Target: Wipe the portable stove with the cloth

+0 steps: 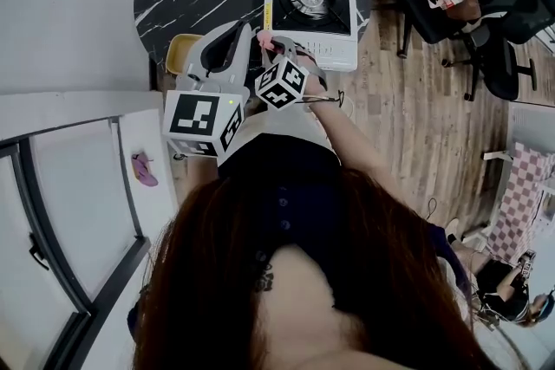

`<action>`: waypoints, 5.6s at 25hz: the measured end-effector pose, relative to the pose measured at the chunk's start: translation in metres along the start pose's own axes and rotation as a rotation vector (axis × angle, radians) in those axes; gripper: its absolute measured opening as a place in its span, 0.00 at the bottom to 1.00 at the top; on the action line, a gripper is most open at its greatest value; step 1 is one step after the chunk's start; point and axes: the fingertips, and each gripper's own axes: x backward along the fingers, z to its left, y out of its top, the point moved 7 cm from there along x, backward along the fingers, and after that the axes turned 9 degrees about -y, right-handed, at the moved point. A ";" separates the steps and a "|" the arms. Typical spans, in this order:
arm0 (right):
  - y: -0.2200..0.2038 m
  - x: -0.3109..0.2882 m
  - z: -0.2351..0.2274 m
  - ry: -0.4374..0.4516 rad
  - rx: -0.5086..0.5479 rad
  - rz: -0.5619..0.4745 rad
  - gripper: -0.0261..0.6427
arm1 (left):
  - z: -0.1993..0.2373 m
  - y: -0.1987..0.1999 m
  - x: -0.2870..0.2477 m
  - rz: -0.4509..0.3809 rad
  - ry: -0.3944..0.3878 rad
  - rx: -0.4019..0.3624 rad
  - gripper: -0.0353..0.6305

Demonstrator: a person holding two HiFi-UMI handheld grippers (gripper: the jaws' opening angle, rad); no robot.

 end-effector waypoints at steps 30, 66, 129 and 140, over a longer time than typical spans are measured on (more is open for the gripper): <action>0.024 -0.029 -0.013 0.045 0.398 0.096 0.13 | 0.024 0.022 -0.023 -0.018 0.068 0.060 0.07; 0.046 -0.070 -0.043 0.220 0.377 0.181 0.13 | 0.050 0.031 -0.062 -0.015 0.143 0.074 0.07; 0.073 -0.154 -0.120 0.087 0.225 0.172 0.12 | 0.086 0.024 -0.111 0.078 0.174 0.108 0.07; 0.076 -0.164 -0.127 0.057 0.249 0.165 0.12 | 0.086 0.020 -0.117 0.102 0.164 0.118 0.07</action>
